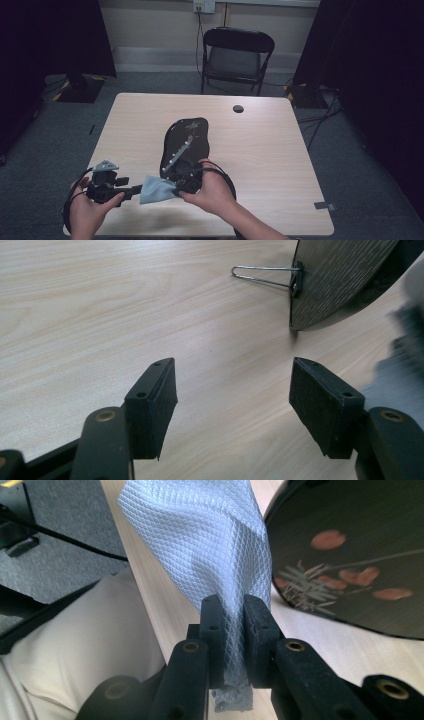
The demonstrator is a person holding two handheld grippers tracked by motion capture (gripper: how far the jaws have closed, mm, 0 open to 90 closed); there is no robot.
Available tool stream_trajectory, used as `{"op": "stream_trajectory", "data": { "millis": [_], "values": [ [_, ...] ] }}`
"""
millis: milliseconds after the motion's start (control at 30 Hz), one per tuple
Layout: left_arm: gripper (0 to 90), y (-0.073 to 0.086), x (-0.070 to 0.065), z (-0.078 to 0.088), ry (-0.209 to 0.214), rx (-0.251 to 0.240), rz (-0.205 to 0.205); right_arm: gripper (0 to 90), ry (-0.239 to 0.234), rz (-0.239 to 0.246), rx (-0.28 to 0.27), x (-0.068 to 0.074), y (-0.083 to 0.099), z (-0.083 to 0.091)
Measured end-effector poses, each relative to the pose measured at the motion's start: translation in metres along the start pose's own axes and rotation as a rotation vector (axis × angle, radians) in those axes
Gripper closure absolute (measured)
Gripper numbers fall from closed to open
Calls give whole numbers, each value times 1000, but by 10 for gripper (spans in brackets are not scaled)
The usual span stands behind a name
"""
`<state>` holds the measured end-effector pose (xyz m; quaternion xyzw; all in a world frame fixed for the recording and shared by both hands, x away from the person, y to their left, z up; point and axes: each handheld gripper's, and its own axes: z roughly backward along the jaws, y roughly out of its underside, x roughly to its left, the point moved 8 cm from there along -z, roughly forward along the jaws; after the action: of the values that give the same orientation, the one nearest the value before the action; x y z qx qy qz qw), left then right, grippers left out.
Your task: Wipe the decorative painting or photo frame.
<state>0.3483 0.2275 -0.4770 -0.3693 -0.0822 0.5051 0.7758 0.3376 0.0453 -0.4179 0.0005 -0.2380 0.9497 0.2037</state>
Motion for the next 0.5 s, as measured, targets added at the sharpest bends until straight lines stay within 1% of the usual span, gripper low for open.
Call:
{"op": "stream_trajectory", "data": {
  "millis": [100,200,267,300,433,500],
  "values": [
    [354,0,-1,-1,6,4,-5,815,7,11,-15,0,-8,11],
    [356,1,-3,-2,8,8,-1,814,14,23,-22,0,-15,21],
    [358,1,-4,-2,14,10,-7,814,28,19,-28,-2,-20,28],
    [357,0,-5,-2,11,10,-8,814,33,24,-34,-4,-22,30],
    [357,0,-8,-3,19,11,-16,814,64,9,-43,-12,-29,43],
    [356,-1,-11,-3,30,17,-24,813,76,5,-47,-15,-33,48]
  ]
}}
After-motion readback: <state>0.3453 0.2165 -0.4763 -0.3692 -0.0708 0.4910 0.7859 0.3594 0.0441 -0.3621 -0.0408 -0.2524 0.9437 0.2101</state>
